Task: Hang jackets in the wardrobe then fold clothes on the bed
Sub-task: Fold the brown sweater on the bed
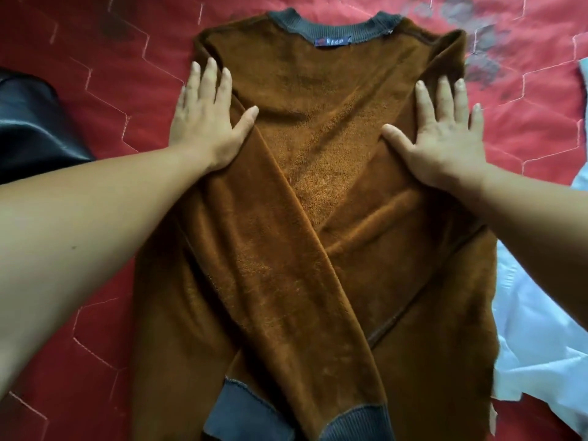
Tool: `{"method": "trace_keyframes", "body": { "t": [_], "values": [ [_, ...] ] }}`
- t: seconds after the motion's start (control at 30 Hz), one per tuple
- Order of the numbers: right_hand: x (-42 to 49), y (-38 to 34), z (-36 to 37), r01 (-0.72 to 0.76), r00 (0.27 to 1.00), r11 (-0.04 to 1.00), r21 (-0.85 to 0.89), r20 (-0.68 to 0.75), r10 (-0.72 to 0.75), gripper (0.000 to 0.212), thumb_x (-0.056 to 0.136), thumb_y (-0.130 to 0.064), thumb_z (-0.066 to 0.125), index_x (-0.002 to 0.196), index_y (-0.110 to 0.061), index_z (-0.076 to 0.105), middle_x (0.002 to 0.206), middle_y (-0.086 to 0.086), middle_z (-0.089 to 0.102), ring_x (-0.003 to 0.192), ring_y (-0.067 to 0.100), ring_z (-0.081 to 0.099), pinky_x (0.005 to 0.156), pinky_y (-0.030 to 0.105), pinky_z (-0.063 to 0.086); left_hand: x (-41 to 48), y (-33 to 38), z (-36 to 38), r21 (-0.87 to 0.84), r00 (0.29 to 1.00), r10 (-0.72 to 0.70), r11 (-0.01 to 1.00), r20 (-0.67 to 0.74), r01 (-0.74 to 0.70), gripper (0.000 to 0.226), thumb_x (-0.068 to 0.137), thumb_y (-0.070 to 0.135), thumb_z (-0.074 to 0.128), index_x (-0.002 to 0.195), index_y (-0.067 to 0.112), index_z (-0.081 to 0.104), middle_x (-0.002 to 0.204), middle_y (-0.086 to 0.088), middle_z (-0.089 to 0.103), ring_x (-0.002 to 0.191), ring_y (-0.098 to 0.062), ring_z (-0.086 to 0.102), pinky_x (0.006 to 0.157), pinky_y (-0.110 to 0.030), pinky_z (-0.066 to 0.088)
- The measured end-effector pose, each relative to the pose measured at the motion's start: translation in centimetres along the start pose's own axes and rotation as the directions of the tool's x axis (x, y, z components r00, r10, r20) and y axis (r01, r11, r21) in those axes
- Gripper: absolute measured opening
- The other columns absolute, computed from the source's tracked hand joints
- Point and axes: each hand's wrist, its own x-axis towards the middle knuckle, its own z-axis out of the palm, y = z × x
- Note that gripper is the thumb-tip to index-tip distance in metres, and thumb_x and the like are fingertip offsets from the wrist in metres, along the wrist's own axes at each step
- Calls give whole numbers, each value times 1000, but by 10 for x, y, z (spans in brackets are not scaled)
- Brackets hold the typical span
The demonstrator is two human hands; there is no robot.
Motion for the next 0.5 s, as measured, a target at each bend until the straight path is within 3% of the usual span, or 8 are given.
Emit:
{"method": "trace_keyframes", "body": {
  "t": [0.13, 0.2, 0.3, 0.37, 0.43, 0.5],
  "values": [
    [-12, -9, -12, -14, 999, 1000, -9, 44, 14, 95, 89, -84, 10, 163, -25, 0, 170, 11, -8, 156, 27, -14, 123, 61, -5, -15, 9, -15, 69, 998, -17, 998, 58, 13, 89, 95, 75, 5, 161, 15, -4, 168, -9, -15, 154, -26, -19, 124, -55, -5],
    [-53, -23, -13, 39, 999, 998, 44, -1, -39, 85, 98, -72, 17, 163, -17, 9, 170, 15, -3, 157, 29, -10, 123, 63, -1, -58, 23, -19, 9, 997, 48, 999, 58, -48, 84, 99, 70, 11, 161, 15, -3, 168, -10, -15, 154, -25, -17, 124, -56, -5],
    [-173, -52, -3, 260, 965, 952, 158, -38, -258, 73, 104, -60, 28, 162, -17, 20, 171, 13, 3, 158, 28, -6, 124, 62, 5, -176, 49, -11, -80, 971, 224, 973, 78, -218, 79, 101, 62, 22, 162, 16, 5, 169, -11, -10, 156, -26, -12, 125, -56, 2],
    [-261, -63, 11, 429, 901, 886, 175, -13, -434, 69, 103, -59, 35, 161, -22, 28, 170, 11, 8, 158, 29, 0, 122, 65, 12, -261, 59, 2, -55, 928, 350, 937, 124, -346, 79, 99, 62, 29, 162, 17, 14, 169, -14, -3, 156, -30, -5, 123, -60, 11],
    [-320, -60, 32, 543, 835, 831, 121, 24, -550, 68, 101, -61, 40, 159, -26, 33, 169, 12, 14, 157, 32, 8, 117, 68, 20, -316, 56, 21, -21, 878, 450, 891, 164, -453, 78, 98, 63, 32, 161, 20, 19, 169, -15, 1, 156, -31, 1, 119, -63, 20],
    [-347, -50, 51, 580, 809, 814, 32, 90, -581, 69, 101, -64, 40, 160, -28, 31, 169, 12, 16, 157, 34, 11, 115, 68, 24, -341, 51, 38, -9, 866, 460, 884, 194, -467, 76, 98, 64, 30, 161, 24, 16, 169, -14, 2, 156, -31, 4, 118, -63, 23]
  ]
}}
